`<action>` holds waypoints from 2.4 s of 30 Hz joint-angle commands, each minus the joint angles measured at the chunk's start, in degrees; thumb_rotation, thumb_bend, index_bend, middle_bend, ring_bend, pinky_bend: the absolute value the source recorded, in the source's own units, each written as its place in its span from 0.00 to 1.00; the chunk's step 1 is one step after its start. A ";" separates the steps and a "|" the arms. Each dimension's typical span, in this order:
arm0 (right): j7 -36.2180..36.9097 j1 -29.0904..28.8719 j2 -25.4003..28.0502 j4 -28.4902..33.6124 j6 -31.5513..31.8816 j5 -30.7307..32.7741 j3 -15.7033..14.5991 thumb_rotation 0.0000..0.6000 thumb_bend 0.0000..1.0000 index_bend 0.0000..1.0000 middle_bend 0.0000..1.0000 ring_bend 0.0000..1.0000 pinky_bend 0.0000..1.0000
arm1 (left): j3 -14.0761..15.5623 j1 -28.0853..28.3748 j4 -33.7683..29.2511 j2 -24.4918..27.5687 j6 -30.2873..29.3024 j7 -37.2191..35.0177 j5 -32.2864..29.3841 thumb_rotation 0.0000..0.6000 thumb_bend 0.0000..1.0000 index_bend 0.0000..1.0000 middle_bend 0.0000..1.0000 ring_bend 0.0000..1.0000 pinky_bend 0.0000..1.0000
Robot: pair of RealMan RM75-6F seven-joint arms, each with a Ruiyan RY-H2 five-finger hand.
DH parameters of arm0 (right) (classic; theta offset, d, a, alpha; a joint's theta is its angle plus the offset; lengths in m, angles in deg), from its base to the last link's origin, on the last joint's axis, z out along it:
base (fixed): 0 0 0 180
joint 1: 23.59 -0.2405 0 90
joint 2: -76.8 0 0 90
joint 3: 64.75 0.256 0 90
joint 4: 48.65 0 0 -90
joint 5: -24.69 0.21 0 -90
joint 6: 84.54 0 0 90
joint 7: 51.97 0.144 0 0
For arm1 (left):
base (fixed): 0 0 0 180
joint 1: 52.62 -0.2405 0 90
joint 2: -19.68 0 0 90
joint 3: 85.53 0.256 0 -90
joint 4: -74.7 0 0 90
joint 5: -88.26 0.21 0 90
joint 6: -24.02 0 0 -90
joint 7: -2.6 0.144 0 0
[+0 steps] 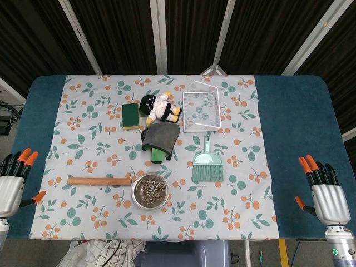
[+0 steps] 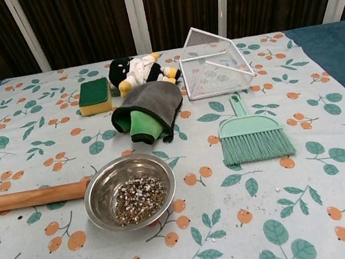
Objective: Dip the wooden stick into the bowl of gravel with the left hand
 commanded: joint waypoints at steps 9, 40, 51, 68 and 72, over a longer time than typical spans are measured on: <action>0.34 0.13 0.20 0.06 0.26 -0.07 -0.04 1.00 0.27 0.00 0.00 0.00 0.00 | 0.01 -0.09 -0.34 0.04 -0.19 0.40 0.03 1.00 0.02 0.00 0.00 0.00 0.00; 0.83 -0.54 0.25 0.80 -1.21 0.14 -0.20 1.00 0.27 0.00 0.00 0.00 0.00 | -3.30 6.71 -4.82 -2.99 8.32 14.12 -4.38 1.00 0.04 0.09 0.10 0.24 0.40; 1.32 -1.03 0.35 0.88 -2.18 0.63 -0.08 1.00 0.27 0.00 0.00 0.00 0.00 | -3.85 12.14 -8.38 -10.29 14.94 23.73 -7.53 1.00 0.17 0.29 0.38 0.78 0.89; 2.09 -1.68 0.25 0.87 -3.65 1.58 0.04 1.00 0.27 0.00 0.00 0.00 0.00 | -4.57 17.00 -9.05 -18.65 19.50 34.78 -17.62 1.00 0.30 0.35 0.36 0.83 0.92; 2.22 -1.77 0.19 0.83 -3.74 1.70 0.10 1.00 0.27 0.00 0.00 0.00 0.00 | -5.07 18.15 -8.26 -20.17 19.71 36.16 -19.55 1.00 0.33 0.35 0.40 0.84 0.92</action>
